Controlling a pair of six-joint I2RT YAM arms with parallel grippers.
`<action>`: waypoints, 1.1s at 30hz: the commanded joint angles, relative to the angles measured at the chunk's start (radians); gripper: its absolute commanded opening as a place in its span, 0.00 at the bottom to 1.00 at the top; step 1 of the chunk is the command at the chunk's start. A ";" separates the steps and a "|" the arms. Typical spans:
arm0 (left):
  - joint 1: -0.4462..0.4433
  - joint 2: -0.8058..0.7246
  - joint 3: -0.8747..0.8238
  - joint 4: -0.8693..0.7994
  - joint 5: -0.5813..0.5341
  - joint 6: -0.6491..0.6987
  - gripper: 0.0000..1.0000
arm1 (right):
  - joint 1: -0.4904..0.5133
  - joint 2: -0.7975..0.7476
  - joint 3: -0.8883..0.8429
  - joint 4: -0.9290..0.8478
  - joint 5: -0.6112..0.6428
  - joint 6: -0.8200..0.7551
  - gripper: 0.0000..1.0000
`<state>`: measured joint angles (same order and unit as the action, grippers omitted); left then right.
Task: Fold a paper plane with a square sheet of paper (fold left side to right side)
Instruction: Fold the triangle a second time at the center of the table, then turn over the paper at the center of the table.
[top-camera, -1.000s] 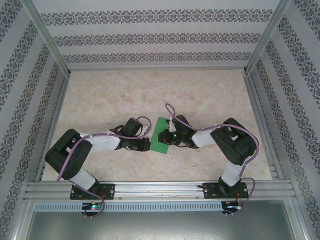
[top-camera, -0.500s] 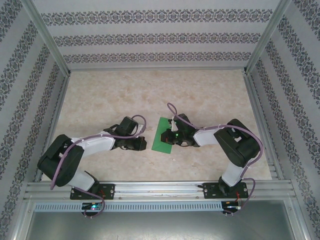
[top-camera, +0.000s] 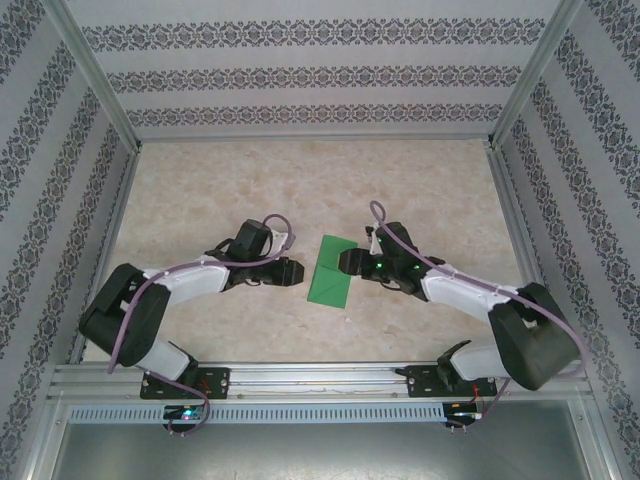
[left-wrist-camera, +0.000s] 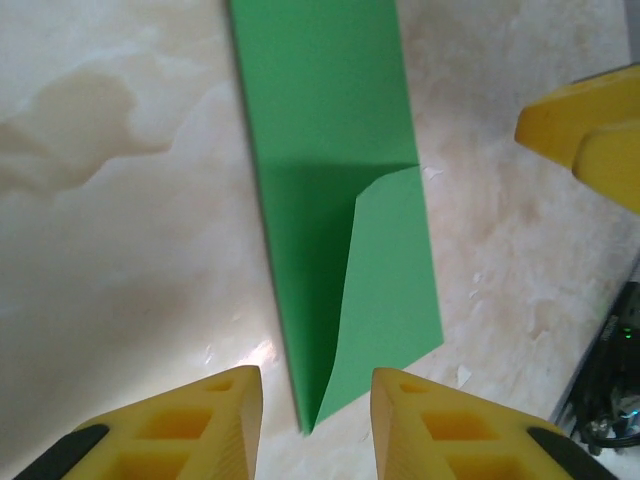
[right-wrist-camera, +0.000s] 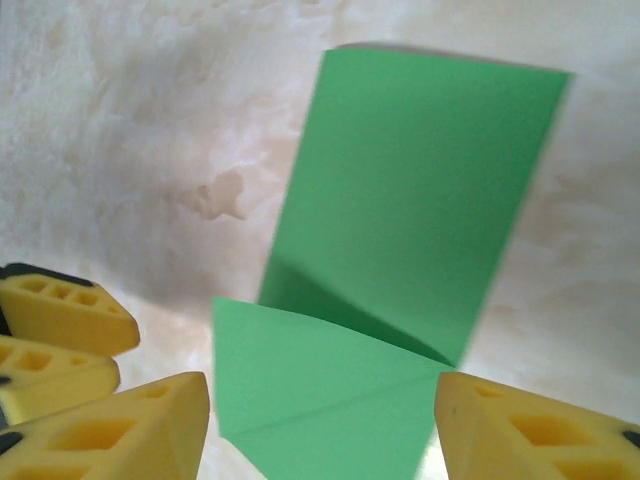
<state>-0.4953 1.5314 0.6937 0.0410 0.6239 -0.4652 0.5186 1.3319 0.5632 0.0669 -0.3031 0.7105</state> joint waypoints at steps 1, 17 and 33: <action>0.006 0.056 0.036 0.128 0.100 -0.028 0.33 | -0.019 -0.062 -0.070 -0.049 0.038 -0.008 0.66; -0.037 0.234 0.115 0.209 0.127 -0.042 0.18 | -0.058 -0.188 -0.155 -0.055 -0.023 -0.002 0.67; -0.038 0.074 -0.002 0.359 0.023 -0.084 0.00 | -0.047 -0.042 -0.143 0.205 -0.134 0.084 0.48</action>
<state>-0.5240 1.6463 0.7166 0.2947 0.6796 -0.5236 0.4732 1.2598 0.4160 0.1532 -0.3939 0.7589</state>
